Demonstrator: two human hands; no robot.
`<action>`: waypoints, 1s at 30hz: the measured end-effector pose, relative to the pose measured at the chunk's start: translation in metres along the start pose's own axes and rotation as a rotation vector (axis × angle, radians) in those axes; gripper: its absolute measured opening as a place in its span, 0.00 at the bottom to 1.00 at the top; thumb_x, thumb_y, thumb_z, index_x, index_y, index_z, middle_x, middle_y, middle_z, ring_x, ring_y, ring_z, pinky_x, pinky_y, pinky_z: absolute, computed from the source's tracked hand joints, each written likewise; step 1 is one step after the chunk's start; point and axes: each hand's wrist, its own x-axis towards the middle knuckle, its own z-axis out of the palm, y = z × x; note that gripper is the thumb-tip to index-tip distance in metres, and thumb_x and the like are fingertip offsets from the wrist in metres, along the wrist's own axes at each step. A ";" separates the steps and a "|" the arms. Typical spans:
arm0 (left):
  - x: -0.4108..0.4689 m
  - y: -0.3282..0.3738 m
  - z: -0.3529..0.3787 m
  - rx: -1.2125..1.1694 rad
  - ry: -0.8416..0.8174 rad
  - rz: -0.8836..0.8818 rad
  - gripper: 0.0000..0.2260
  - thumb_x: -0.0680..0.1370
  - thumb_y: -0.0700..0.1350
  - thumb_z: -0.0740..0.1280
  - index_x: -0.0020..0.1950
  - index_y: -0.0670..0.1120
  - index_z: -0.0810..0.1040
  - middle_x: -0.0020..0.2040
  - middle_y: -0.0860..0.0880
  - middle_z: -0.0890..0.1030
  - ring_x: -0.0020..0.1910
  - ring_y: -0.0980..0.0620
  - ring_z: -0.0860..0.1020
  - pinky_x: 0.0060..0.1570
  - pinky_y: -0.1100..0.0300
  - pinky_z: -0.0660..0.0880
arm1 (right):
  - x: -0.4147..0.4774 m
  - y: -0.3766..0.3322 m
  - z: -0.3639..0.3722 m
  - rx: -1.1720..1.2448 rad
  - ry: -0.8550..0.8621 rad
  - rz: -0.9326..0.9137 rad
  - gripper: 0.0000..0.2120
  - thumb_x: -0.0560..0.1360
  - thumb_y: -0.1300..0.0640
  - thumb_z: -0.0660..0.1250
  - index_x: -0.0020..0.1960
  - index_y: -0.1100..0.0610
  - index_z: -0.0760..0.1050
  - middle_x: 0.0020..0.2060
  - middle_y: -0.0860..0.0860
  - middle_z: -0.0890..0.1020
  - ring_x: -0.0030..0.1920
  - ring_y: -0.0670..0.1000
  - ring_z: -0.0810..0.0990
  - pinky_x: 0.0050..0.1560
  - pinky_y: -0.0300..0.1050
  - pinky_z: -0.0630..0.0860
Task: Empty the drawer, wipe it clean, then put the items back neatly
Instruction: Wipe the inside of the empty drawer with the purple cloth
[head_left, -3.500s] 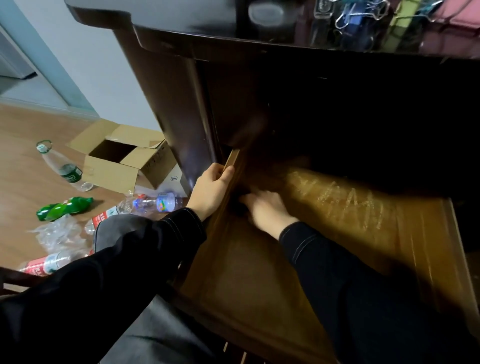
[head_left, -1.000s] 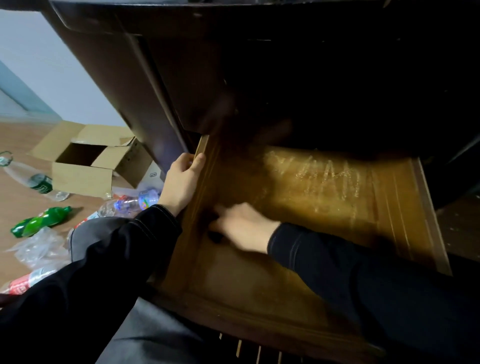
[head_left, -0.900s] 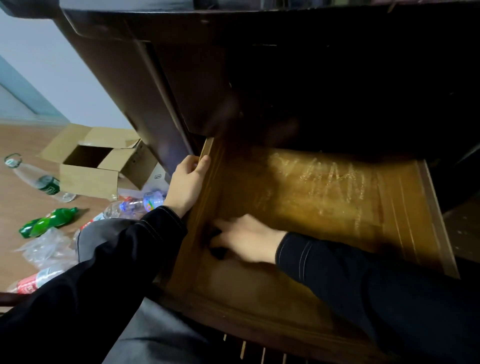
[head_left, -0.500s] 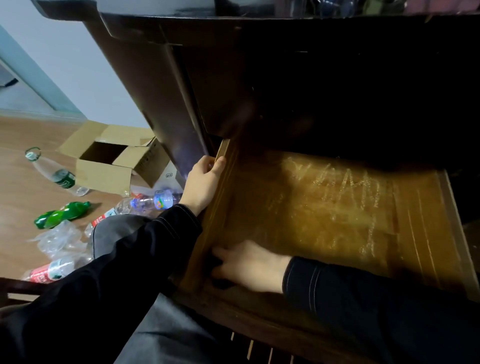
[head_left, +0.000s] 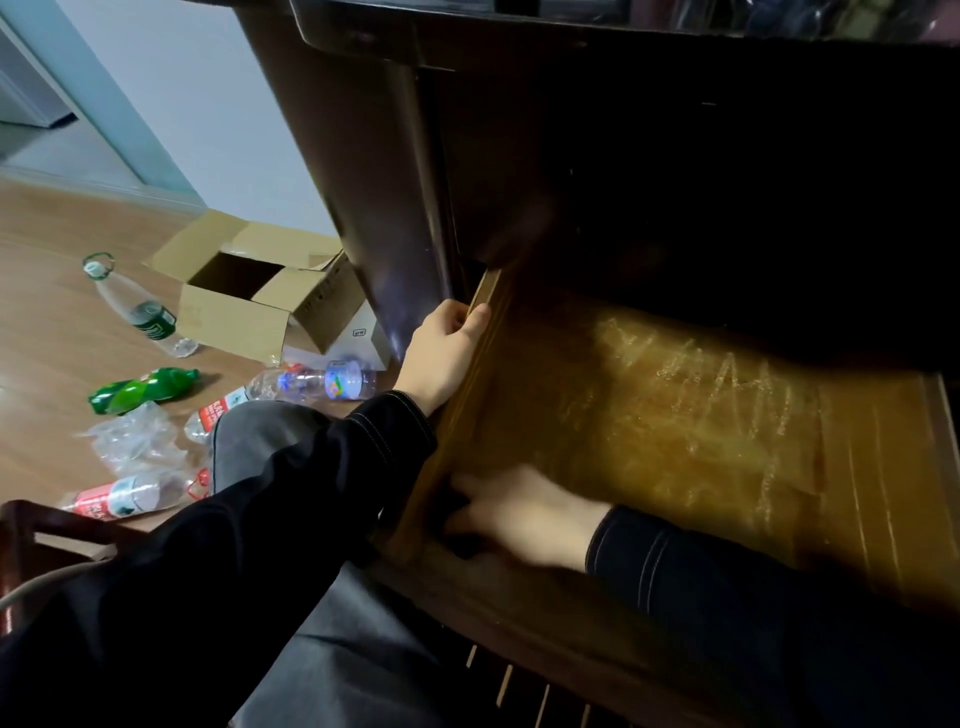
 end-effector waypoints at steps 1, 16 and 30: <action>0.000 0.000 0.000 0.001 0.007 -0.001 0.14 0.80 0.63 0.60 0.48 0.54 0.76 0.44 0.55 0.80 0.44 0.57 0.78 0.41 0.59 0.71 | 0.002 0.012 -0.007 0.022 0.075 0.063 0.19 0.81 0.66 0.61 0.68 0.55 0.79 0.64 0.64 0.76 0.56 0.65 0.79 0.54 0.57 0.78; -0.002 0.001 0.001 -0.031 0.008 -0.007 0.17 0.81 0.61 0.60 0.53 0.48 0.77 0.49 0.48 0.82 0.51 0.47 0.79 0.55 0.49 0.75 | 0.011 0.058 -0.024 -0.130 0.097 0.401 0.23 0.81 0.60 0.63 0.73 0.41 0.71 0.72 0.55 0.72 0.63 0.58 0.79 0.62 0.51 0.76; -0.007 0.005 -0.002 -0.034 -0.022 -0.012 0.18 0.82 0.61 0.59 0.56 0.48 0.75 0.50 0.50 0.80 0.51 0.48 0.78 0.52 0.52 0.74 | -0.011 0.013 -0.006 -0.154 -0.063 0.195 0.29 0.74 0.66 0.64 0.70 0.42 0.73 0.62 0.54 0.76 0.53 0.58 0.81 0.42 0.48 0.76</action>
